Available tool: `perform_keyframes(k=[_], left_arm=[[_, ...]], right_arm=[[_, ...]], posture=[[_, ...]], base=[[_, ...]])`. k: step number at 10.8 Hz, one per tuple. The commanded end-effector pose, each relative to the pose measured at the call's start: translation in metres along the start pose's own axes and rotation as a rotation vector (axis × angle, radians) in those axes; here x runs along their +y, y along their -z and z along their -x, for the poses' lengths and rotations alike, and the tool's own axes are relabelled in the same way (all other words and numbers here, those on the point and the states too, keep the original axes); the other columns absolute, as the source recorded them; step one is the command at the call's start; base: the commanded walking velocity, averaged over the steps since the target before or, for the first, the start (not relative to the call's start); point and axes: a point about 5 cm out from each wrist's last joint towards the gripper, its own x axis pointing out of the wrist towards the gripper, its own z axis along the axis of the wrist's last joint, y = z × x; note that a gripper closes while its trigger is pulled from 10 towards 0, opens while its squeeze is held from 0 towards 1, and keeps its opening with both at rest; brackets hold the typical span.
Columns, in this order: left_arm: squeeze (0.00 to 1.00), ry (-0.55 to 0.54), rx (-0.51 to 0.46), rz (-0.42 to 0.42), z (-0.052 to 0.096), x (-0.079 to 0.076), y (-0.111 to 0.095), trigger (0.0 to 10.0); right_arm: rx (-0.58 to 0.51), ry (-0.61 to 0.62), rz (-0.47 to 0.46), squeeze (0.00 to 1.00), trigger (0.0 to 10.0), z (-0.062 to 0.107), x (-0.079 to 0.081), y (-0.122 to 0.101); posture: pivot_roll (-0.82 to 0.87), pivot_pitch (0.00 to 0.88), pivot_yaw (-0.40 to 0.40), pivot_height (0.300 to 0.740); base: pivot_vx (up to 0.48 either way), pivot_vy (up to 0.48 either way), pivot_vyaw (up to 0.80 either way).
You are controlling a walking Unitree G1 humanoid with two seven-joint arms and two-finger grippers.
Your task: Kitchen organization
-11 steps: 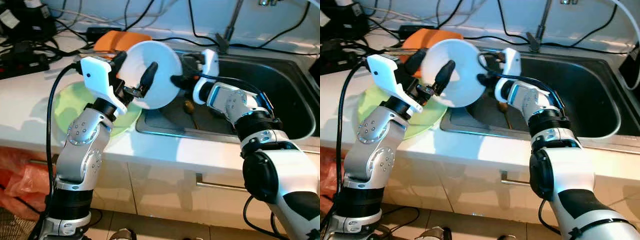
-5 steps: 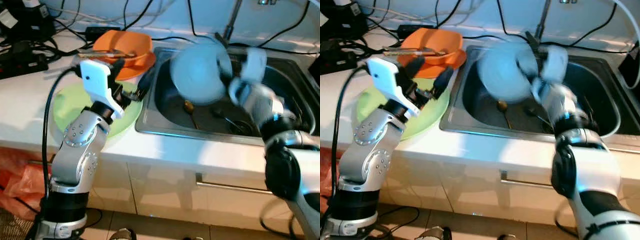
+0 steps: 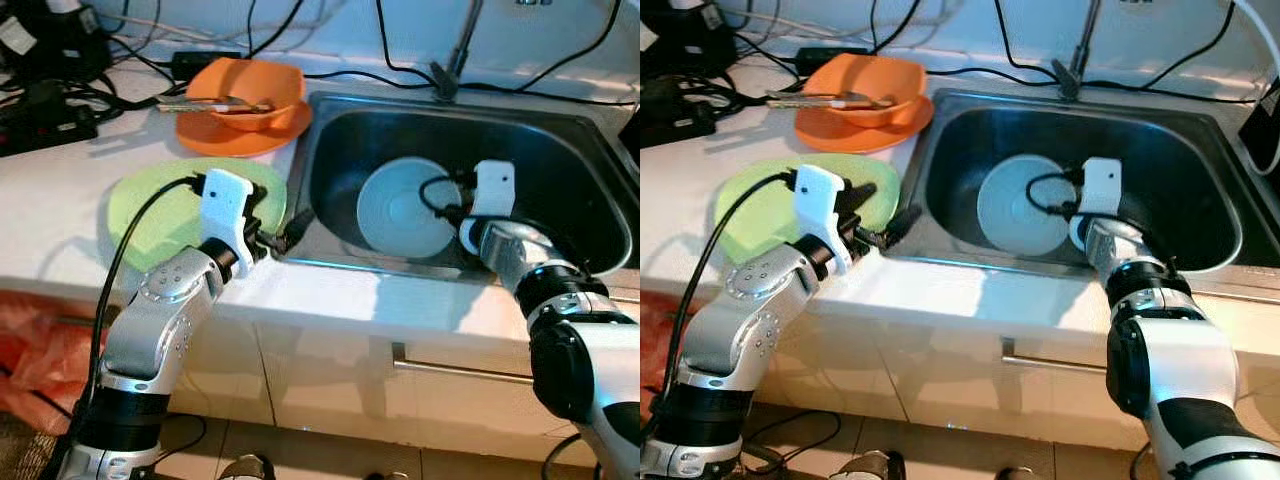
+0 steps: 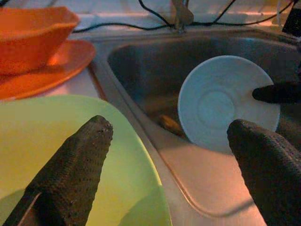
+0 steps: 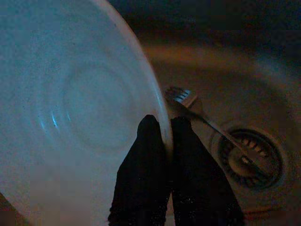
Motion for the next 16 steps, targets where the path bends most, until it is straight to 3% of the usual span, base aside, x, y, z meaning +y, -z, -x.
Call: perform_keyframes(k=[1, 2, 3, 6, 8, 9, 10, 11, 13, 16], left_arm=[[1.00, 0.028, 0.002, 0.017, -0.002, -0.002, -0.005, 10.0], [1.00, 0.038, 0.013, 0.009, -0.002, -0.002, -0.006, 10.0], [1.00, 0.043, 0.016, 0.005, -0.001, -0.002, -0.007, 10.0], [1.00, 0.050, 0.031, -0.001, -0.001, -0.002, -0.008, 10.0], [1.00, 0.033, 0.040, -0.037, -0.002, 0.001, -0.011, 10.0], [1.00, 0.026, 0.071, -0.117, 0.002, 0.004, -0.012, 10.0], [1.00, 0.040, 0.080, -0.142, 0.005, 0.003, -0.015, 10.0], [1.00, 0.084, 0.126, -0.317, 0.014, 0.003, -0.025, 10.0], [1.00, 0.081, 0.135, -0.367, 0.019, 0.005, -0.032, 10.0], [1.00, 0.017, 0.155, -0.420, 0.047, 0.008, -0.030, 10.0]], right_arm=[[-0.009, 0.011, 0.046, 0.00, 3.5, 0.001, -0.006, 0.001], [0.010, 0.010, 0.085, 0.00, 9.5, 0.001, -0.007, 0.007], [0.027, -0.002, 0.090, 1.00, 10.0, 0.001, -0.006, 0.012], [0.031, -0.020, 0.099, 1.00, 10.0, 0.000, -0.001, 0.013], [0.010, 0.027, 0.092, 1.00, 10.0, 0.001, -0.008, 0.008], [-0.057, 0.037, 0.125, 1.00, 10.0, 0.002, -0.009, -0.004], [-0.101, 0.025, 0.132, 1.00, 10.0, 0.002, -0.008, -0.012], [-0.157, -0.001, 0.065, 1.00, 10.0, 0.003, -0.003, -0.028], [-0.176, -0.062, -0.005, 1.00, 10.0, 0.003, 0.008, -0.039], [-0.189, -0.161, -0.080, 1.00, 10.0, 0.003, 0.028, -0.047]], posture=[[0.12, 0.097, -0.015, 0.740], [0.12, 0.097, -0.012, 0.740], [0.12, 0.097, -0.010, 0.740], [0.12, 0.094, -0.004, 0.740], [0.13, 0.090, -0.003, 0.740], [0.13, 0.089, -0.004, 0.740], [0.13, 0.089, -0.003, 0.740], [0.14, 0.088, -0.002, 0.740], [0.15, 0.085, -0.001, 0.740], [0.17, 0.084, 0.000, 0.740]], base=[[0.000, 0.000, 0.00], [0.000, 0.000, 0.00], [0.000, 0.000, 0.00], [0.000, 0.000, 0.00], [0.000, 0.000, 0.00], [0.000, 0.000, 0.00], [0.000, 0.000, 0.00], [0.000, 0.000, 0.00], [0.000, 0.000, 0.00], [0.000, 0.000, 0.00]])
